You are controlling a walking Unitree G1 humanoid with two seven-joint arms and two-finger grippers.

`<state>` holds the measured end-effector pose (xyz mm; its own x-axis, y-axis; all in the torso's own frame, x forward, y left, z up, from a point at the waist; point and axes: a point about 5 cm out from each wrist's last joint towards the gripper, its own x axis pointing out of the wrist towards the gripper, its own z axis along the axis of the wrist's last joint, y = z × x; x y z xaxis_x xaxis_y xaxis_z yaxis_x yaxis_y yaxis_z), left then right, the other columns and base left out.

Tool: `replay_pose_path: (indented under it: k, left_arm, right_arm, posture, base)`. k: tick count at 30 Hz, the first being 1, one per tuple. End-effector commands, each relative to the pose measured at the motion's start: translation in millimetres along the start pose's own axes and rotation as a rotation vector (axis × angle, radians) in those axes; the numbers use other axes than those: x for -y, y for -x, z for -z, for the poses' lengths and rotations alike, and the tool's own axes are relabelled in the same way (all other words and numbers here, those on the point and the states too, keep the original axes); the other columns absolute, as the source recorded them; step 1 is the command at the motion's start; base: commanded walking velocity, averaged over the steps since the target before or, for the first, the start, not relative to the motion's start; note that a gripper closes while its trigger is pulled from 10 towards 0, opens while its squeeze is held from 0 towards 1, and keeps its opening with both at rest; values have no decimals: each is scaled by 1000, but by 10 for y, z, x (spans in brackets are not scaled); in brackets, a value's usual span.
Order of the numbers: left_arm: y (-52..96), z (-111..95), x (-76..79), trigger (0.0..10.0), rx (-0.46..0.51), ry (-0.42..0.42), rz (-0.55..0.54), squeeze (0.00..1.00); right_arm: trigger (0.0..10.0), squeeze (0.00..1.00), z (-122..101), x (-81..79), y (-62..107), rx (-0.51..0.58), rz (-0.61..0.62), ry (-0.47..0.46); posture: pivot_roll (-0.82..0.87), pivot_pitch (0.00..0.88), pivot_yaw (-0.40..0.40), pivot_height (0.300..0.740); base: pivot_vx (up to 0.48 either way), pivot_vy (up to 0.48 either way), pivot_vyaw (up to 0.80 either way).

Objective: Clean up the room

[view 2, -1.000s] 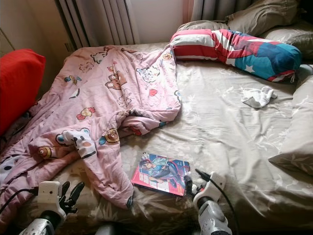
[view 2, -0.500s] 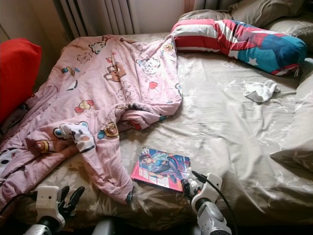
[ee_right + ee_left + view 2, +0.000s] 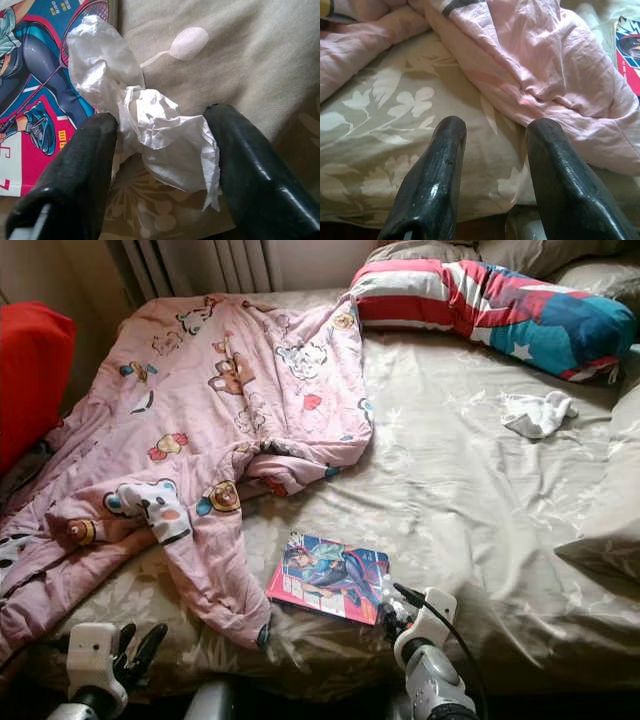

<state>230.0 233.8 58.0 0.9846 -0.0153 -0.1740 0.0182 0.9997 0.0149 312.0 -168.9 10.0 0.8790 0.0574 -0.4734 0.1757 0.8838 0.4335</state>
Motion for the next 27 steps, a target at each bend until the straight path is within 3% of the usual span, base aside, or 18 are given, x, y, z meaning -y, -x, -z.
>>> replay_pose_path:
  k: [1,9,15,20,27]
  left_arm:
    - [61,37,-71,10000,-23,4,-26,0]
    - [90,66,-92,10000,-36,0,-35,0]
    - [83,61,-102,10000,-32,1,-41,0]
    - [66,67,-100,10000,-30,3,-43,0]
    - [-22,95,-53,10000,-27,13,-39,0]
  right_arm:
    - [0,0,150,-9,24,-48,-11,-7]
    - [0,0,84,-192,-11,-7,-128,8]
    - [0,0,94,-231,-14,-13,-152,27]
    - [0,0,98,-201,-7,-5,-137,32]
    - [0,0,99,-14,35,29,-46,30]
  posture:
    - [113,258,70,598]
    - [115,249,70,598]
    - [115,229,62,598]
    - [112,207,56,598]
    - [84,136,45,598]
  base:
    - [0,0,0]
    - [0,0,0]
    - [0,0,0]
    - [0,0,0]
    - [0,0,0]
